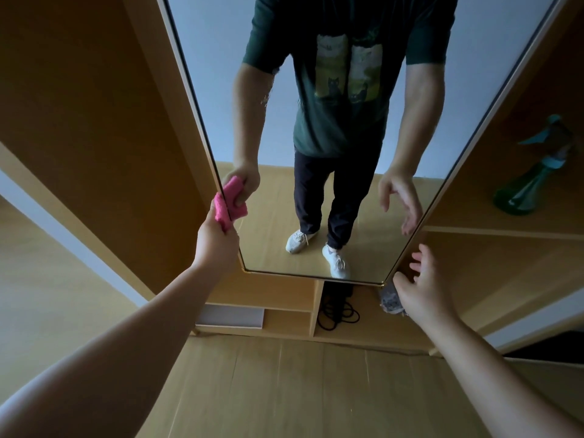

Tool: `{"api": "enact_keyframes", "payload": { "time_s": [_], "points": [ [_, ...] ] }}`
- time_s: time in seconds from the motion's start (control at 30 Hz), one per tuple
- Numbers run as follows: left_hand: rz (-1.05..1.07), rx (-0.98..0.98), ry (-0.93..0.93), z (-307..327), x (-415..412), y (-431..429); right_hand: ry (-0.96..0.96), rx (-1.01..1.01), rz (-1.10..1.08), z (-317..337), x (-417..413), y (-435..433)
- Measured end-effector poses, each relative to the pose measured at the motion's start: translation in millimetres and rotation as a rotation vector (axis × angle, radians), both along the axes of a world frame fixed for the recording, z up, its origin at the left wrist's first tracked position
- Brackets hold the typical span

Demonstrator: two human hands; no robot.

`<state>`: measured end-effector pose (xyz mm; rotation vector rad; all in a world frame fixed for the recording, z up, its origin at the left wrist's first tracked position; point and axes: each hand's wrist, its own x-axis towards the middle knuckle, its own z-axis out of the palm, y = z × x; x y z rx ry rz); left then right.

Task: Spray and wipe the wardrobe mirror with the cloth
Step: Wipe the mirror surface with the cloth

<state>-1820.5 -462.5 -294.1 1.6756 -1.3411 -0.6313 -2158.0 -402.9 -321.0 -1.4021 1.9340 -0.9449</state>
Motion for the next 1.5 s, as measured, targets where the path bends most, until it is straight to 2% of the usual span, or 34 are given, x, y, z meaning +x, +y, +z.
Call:
{"api": "enact_keyframes", "payload": {
  "time_s": [0.57,1.5],
  "points": [
    [0.014,0.036,-0.011,-50,2,-8,-0.019,0.039,-0.011,-38,2,-2],
    [0.02,0.075,0.072,-143,-6,-8,0.023,0.077,0.025,-114,4,3]
  ]
}}
